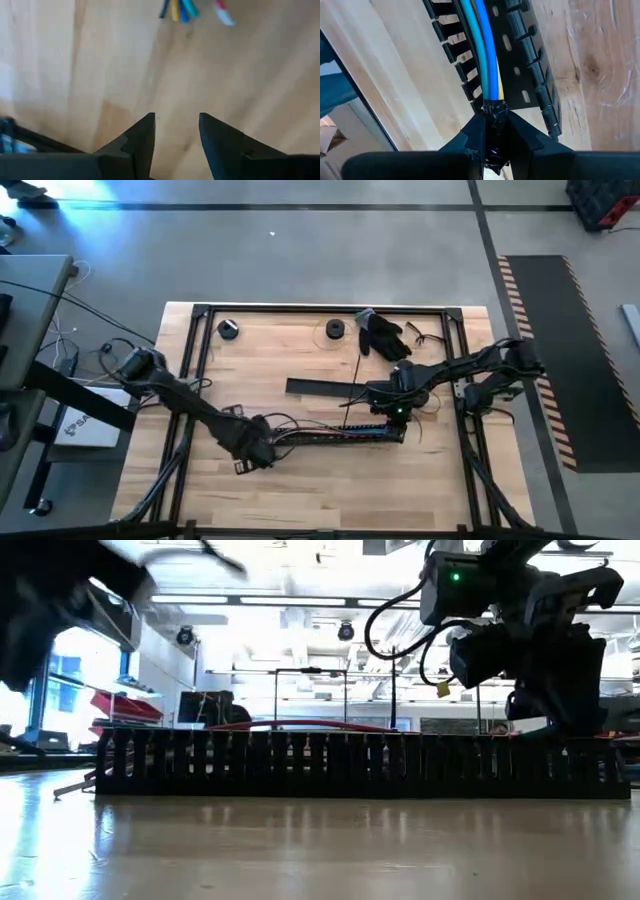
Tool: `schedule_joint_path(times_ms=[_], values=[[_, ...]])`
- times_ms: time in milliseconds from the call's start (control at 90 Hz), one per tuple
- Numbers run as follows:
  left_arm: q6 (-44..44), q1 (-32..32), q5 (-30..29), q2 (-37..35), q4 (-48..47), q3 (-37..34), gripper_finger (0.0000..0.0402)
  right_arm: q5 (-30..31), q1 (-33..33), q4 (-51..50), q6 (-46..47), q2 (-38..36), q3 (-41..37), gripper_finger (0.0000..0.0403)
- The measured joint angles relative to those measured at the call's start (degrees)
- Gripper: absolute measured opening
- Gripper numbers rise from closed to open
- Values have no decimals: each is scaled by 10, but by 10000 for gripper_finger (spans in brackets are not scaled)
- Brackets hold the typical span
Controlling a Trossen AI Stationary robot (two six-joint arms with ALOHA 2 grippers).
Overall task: Ziptie cables
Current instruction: Put the ziptied cables into the black cable duct
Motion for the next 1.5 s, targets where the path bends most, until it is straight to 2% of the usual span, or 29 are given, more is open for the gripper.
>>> schedule_joint_path(times_ms=[89, 189, 244, 311, 378, 544, 678, 789, 933, 1089, 1333, 1500], values=[[-29, 11, -35, -42, 25, 0, 108, 5, 0, 2, -1, 0, 0, 31], [-33, 56, -102, -72, 66, 0, 72, 8, 0, 8, -6, 0, 1, 31], [-9, 93, -125, -75, 95, 0, 47, 9, 0, 13, -6, 0, 1, 32], [40, 140, -123, -75, 159, -14, 17, 9, 0, 15, -8, 0, 1, 32], [80, 189, -86, -74, 238, -48, 6, 9, 0, 16, -10, 0, 1, 31], [122, 293, 38, -73, 434, -151, 17, 8, 1, 16, -11, 0, 1, 31], [186, 344, 163, -73, 497, -181, 44, 7, 1, 16, -11, 0, 1, 31], [213, 368, 237, -73, 509, -198, 79, 7, 1, 16, -12, 0, 1, 31], [209, 375, 248, -74, 505, -219, 112, 6, 1, 18, -16, 0, 1, 31], [187, 369, 276, -74, 532, -247, 118, 6, 1, 20, -17, 0, 1, 31], [148, 364, 312, -74, 531, -286, 91, 5, 1, 27, -16, 0, 1, 31], [155, 349, 333, -74, 563, -292, 51, 5, 1, 28, -11, 0, 1, 32]])
